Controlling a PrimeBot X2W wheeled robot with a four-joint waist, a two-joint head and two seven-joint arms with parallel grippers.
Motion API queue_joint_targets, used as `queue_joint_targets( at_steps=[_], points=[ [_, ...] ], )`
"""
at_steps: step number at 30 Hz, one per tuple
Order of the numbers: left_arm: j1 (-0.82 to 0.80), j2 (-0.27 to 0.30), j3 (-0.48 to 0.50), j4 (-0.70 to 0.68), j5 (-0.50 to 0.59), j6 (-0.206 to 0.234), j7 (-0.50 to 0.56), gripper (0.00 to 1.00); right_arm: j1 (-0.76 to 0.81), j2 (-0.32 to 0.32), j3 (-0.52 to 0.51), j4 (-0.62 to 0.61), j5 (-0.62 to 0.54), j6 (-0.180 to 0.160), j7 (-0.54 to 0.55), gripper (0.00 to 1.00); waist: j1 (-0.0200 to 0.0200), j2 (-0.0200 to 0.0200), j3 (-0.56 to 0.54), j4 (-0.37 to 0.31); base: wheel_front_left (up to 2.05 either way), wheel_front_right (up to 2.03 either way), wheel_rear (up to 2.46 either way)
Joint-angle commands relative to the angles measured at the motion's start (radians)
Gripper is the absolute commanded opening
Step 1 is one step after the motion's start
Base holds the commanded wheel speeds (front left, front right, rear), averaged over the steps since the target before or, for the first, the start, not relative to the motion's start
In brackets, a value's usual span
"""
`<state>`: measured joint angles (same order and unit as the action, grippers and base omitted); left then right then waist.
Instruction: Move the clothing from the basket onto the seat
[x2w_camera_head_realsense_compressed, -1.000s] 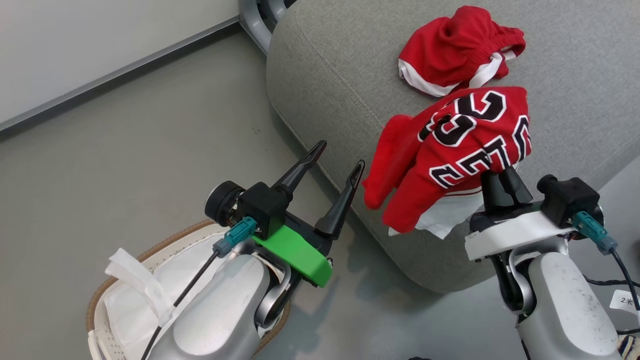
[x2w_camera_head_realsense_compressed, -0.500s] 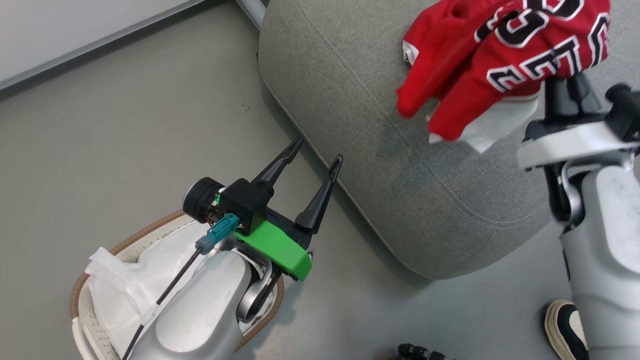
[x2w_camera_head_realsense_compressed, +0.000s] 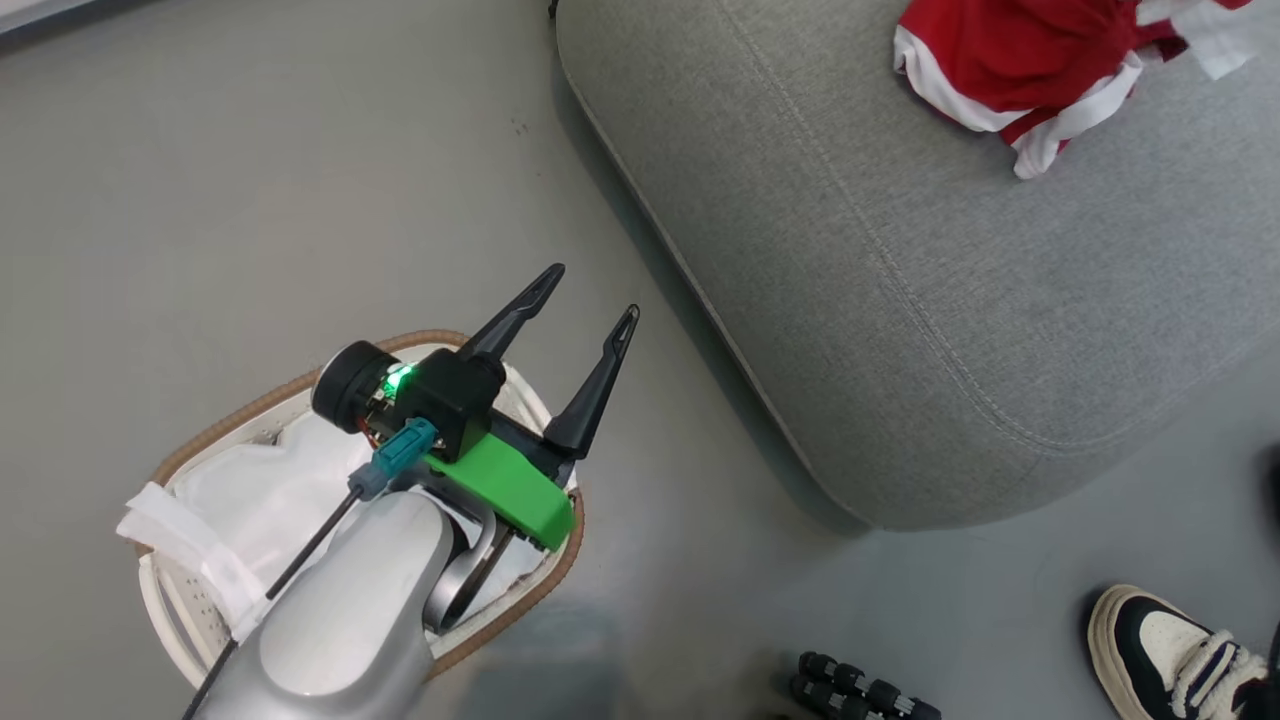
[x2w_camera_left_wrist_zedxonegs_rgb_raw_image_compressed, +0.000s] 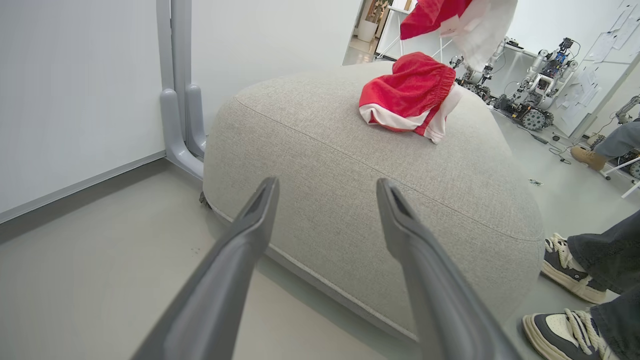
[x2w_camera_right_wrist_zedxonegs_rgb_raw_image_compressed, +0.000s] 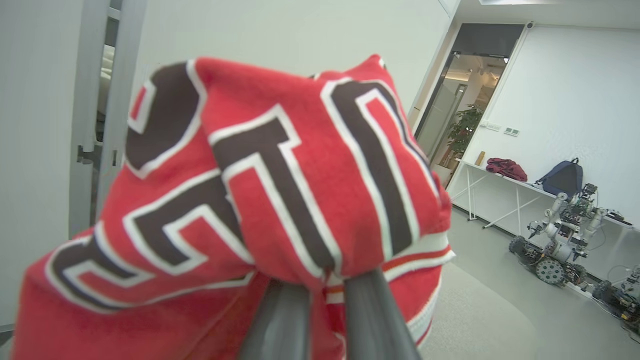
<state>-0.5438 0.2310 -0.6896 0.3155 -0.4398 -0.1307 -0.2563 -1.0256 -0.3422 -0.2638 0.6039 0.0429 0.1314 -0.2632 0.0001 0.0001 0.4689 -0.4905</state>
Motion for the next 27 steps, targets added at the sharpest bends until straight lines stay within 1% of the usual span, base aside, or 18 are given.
queue_joint_targets(
  at_steps=[1,4,7,12,18,25,26,27],
  points=[
    [-0.016,0.014,0.002,-0.005,-0.008,0.0,0.003,1.0,-0.026,-0.022,-0.023,0.031,-0.019,-0.001,-0.001,0.0,-0.0001,-0.0001,0.047,0.045,0.0,0.0,0.0],
    [-0.029,0.028,0.012,-0.012,-0.014,0.003,0.006,1.0,-0.05,-0.053,-0.062,0.1,-0.059,-0.001,0.007,0.0,-0.0001,-0.0001,0.075,0.066,0.0,0.0,0.0],
    [-0.034,0.036,0.018,-0.02,-0.015,0.006,0.014,1.0,-0.056,-0.054,-0.082,0.152,-0.087,-0.001,0.013,0.0,-0.0001,-0.0001,0.099,0.08,0.0,0.0,0.0],
    [-0.044,0.056,0.022,-0.034,-0.021,0.007,0.026,1.0,-0.036,-0.017,-0.11,0.246,-0.11,-0.001,0.034,0.0,-0.0001,-0.0001,0.137,0.097,0.0,0.0,0.0],
    [-0.051,0.073,0.037,-0.044,-0.029,0.015,0.028,1.0,-0.021,0.032,-0.124,0.324,-0.137,-0.001,0.036,0.0,-0.0001,-0.0001,0.174,0.118,0.0,0.0,0.0],
    [-0.057,0.081,0.042,-0.05,-0.035,0.019,0.022,1.0,-0.011,0.062,-0.18,0.369,-0.168,-0.001,0.022,0.0,-0.0001,-0.0001,0.193,0.139,0.0,0.0,0.0],
    [-0.057,0.081,0.04,-0.05,-0.036,0.018,0.022,1.0,-0.007,0.064,-0.195,0.372,-0.177,-0.001,0.018,0.02,-0.0001,-0.0001,0.193,0.142,0.0,0.0,0.0],
    [-0.058,0.082,0.04,-0.049,-0.038,0.017,0.021,1.0,-0.004,0.065,-0.208,0.373,-0.185,-0.001,0.016,0.32,-0.0001,-0.0001,0.193,0.143,0.0,0.0,0.0]
  ],
)
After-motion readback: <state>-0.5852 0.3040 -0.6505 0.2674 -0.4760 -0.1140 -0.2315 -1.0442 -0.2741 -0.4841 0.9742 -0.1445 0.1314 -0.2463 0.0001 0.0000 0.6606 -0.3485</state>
